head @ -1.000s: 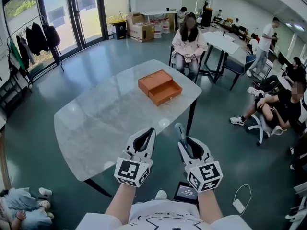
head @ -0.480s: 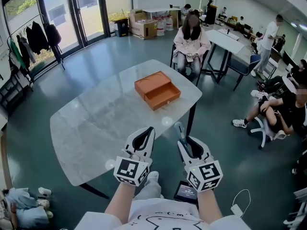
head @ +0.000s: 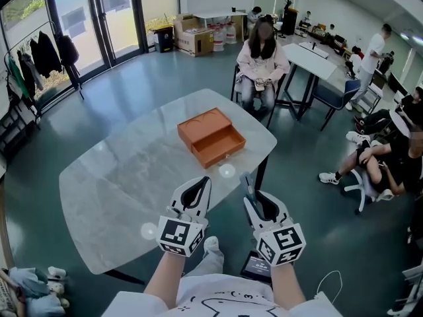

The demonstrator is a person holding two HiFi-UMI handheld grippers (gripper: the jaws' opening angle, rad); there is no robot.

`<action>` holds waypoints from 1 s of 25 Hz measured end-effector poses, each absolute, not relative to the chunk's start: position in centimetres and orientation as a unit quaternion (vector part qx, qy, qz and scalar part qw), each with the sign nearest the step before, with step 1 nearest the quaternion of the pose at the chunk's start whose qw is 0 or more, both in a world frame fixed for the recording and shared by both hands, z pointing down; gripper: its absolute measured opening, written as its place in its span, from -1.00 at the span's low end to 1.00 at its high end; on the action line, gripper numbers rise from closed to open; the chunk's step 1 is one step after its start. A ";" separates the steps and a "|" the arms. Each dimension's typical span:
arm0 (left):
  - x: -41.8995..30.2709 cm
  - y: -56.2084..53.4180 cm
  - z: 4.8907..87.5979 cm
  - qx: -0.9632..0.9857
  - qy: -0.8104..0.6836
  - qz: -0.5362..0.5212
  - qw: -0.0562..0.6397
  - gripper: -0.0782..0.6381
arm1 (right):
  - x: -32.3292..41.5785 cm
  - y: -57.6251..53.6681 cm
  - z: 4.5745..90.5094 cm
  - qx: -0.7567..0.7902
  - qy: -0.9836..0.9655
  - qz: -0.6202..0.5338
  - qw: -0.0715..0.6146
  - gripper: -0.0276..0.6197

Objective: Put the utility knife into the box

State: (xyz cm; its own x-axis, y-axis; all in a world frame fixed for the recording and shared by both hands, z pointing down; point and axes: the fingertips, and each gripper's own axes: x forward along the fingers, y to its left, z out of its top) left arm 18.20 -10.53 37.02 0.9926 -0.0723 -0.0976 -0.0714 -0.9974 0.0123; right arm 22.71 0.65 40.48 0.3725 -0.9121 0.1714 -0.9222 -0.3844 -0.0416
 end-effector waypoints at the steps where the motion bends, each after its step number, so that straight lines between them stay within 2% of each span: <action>1: 19.1 -11.0 37.2 0.998 -0.036 -0.047 0.005 -0.74 | 23.6 0.2 40.7 0.827 -0.555 0.085 0.031 -0.51; 14: 28.5 -20.1 38.7 0.997 -0.067 -0.036 0.026 -0.74 | 33.6 -9.2 41.9 0.805 -0.580 0.106 0.067 -0.51; 25: 31.5 -25.9 40.1 0.994 -0.095 -0.030 0.035 -0.74 | 37.6 -15.7 43.4 0.780 -0.606 0.119 0.103 -0.50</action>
